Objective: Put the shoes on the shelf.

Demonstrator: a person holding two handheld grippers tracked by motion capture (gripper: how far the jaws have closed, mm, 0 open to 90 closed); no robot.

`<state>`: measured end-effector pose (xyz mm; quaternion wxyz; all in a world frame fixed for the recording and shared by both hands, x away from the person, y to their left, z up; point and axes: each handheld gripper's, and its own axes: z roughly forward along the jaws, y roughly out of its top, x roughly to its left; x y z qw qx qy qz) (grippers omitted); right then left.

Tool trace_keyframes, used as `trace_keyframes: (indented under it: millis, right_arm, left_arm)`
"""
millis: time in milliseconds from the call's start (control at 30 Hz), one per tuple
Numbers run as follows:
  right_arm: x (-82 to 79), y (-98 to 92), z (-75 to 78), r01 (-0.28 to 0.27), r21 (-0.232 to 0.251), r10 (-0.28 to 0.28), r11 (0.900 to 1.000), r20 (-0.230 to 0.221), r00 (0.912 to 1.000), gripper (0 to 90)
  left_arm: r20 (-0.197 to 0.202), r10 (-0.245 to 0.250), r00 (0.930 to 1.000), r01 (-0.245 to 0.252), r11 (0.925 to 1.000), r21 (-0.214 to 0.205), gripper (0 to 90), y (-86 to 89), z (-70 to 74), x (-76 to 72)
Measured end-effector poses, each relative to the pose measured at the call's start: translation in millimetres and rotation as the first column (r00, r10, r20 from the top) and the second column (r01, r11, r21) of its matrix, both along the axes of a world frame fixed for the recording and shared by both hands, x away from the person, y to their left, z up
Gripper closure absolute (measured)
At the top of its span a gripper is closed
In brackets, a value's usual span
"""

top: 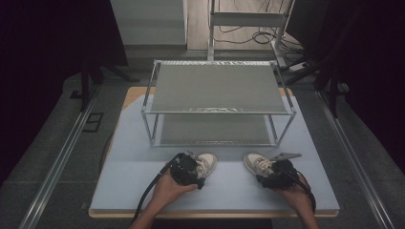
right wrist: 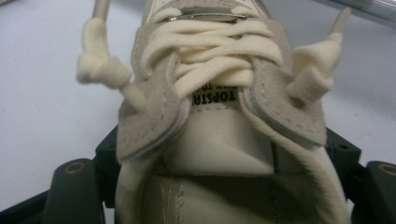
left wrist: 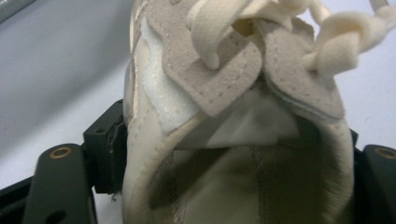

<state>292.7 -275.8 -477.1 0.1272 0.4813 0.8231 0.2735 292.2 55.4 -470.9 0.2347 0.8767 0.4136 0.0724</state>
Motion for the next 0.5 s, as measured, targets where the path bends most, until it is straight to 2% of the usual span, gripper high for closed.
trace_keyframes:
  millis: [333,500]
  right_arm:
    - [-1.4,2.1,2.1,-0.003,0.019,0.003,0.9998,0.006,1.0,26.5]
    - [-3.7,5.9,8.5,-0.006,0.044,0.004,0.999,0.033,0.9994,26.5]
  left_arm:
    - [0.033,-0.023,0.9992,0.023,0.9997,-0.009,27.0,1.8,0.4,-3.9]
    - [0.045,-0.009,0.9989,0.012,0.9988,-0.047,27.0,10.1,5.4,-4.4]
